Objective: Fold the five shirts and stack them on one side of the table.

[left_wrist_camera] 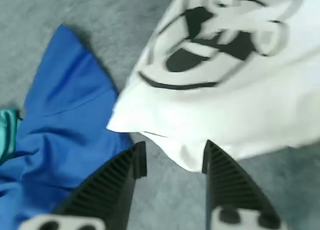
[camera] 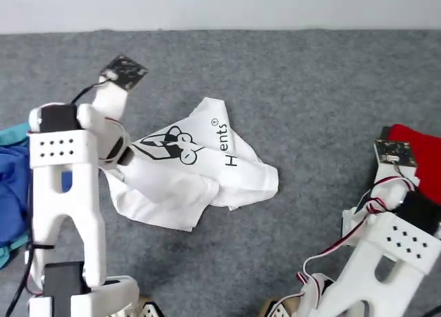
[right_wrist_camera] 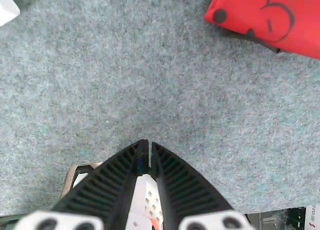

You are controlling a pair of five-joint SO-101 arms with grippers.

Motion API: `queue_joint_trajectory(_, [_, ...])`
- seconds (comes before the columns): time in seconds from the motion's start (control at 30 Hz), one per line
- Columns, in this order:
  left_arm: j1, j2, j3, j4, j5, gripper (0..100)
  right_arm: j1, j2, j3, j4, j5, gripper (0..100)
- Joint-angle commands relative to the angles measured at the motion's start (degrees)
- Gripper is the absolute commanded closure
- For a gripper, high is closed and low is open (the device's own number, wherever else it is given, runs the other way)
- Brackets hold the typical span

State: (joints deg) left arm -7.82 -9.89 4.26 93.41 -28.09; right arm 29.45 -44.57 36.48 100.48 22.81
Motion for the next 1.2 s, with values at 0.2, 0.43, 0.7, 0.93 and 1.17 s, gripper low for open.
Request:
queue_joint_trajectory(0.2, [14.68, -13.8, 6.73, 7.21, 1.49, 81, -0.75, -0.31, -0.09, 1.89, -0.18, 99.0])
queue_joint_trajectory(0.43, [26.11, -21.01, 26.86, 2.55, 5.54, 81, -0.75, -0.31, -0.09, 1.89, -0.18, 99.0])
queue_joint_trajectory(0.7, [26.37, -18.81, 36.35, -10.2, 8.09, 76, -0.75, -0.31, -0.09, 2.07, -0.18, 99.0])
queue_joint_trajectory(0.93, [26.46, -7.65, 36.09, -17.23, 7.91, 76, -0.75, -0.31, -0.09, 2.07, -0.18, 99.0])
queue_joint_trajectory(1.17, [29.01, 4.13, 34.07, -19.96, 8.09, 80, -0.75, -0.31, -0.09, 2.07, -0.09, 99.0])
